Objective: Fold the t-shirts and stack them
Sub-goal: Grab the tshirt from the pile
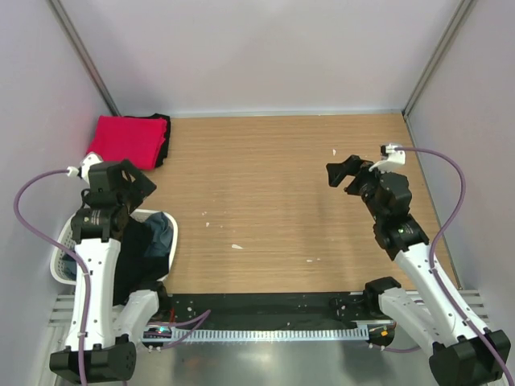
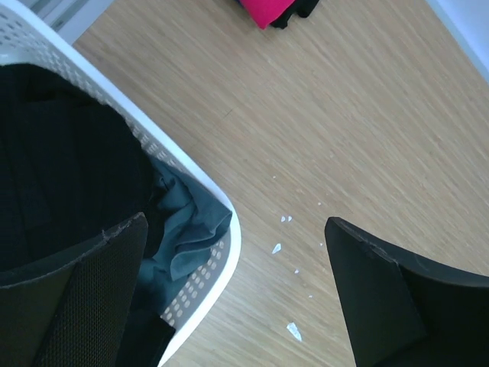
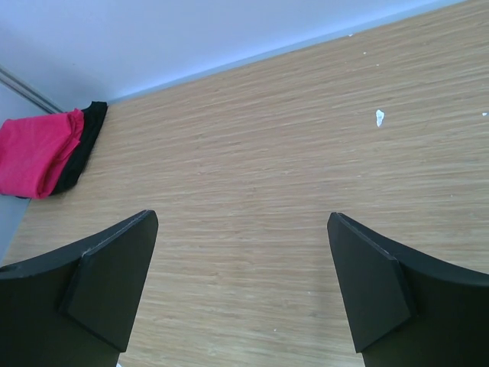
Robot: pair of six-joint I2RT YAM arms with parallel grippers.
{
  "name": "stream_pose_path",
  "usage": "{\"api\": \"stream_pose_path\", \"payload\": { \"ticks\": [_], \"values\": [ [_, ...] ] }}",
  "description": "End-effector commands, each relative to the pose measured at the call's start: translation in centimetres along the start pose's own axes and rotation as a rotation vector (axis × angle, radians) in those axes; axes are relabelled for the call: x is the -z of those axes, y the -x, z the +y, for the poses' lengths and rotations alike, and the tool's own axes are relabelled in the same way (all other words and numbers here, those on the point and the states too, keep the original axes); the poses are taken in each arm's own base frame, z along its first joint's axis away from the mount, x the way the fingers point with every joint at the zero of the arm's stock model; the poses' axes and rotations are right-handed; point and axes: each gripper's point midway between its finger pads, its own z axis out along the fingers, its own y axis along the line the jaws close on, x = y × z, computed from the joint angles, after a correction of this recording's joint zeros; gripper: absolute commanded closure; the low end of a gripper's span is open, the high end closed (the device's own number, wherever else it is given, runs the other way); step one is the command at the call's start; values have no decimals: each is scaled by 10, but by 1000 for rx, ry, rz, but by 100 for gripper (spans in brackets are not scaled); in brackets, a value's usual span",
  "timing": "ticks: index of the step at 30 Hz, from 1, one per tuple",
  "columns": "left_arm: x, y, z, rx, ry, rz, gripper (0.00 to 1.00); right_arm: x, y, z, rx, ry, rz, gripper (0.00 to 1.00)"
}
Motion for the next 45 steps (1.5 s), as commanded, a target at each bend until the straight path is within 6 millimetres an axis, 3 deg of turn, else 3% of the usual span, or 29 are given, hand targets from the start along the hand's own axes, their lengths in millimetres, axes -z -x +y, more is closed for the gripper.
{"api": "stream_pose_path", "payload": {
  "ticks": [1, 7, 14, 17, 21, 28, 31, 32, 34, 35, 37, 41, 43, 45],
  "values": [
    [5, -11, 16, 55, 90, 50, 0, -3, 17, 4, -9, -15, -31, 0],
    [-13, -38, 43, 192, 283, 112, 0, -9, 3, 2, -41, -20, 16, 0],
    [-26, -63, 94, 295, 582, 198, 11, -9, -11, -4, -67, -48, 67, 1],
    [-31, -64, 106, 339, 620, 199, 14, -9, -16, -7, -73, -59, 77, 0],
    [-41, -59, 109, 360, 608, 147, 17, -12, -20, -10, -72, -69, 85, 0],
    [-64, -86, 119, 347, 640, 204, 19, -13, -18, -15, -36, -102, 96, 0],
    [-70, -94, 124, 313, 673, 244, 37, -16, -16, -19, -27, -125, 93, 0],
    [-71, -94, 124, 305, 673, 247, 50, -16, -15, -19, -22, -127, 94, 0],
    [-72, -94, 125, 295, 676, 253, 63, -17, -13, -19, -20, -132, 90, 0],
    [-70, -94, 126, 284, 680, 257, 77, -17, -12, -19, -17, -134, 87, 0],
    [-65, -83, 123, 281, 677, 240, 99, -17, -10, -20, -15, -137, 84, 0],
    [-47, -31, 106, 219, 596, 115, 100, -17, -3, -21, -17, -160, 67, 0],
    [-28, 16, 96, 170, 533, -35, 100, -17, 5, -19, -28, -164, 54, 0],
    [-15, 47, 82, 148, 456, -130, 100, -16, 14, -17, -47, -170, 32, 0]
  ]
}}
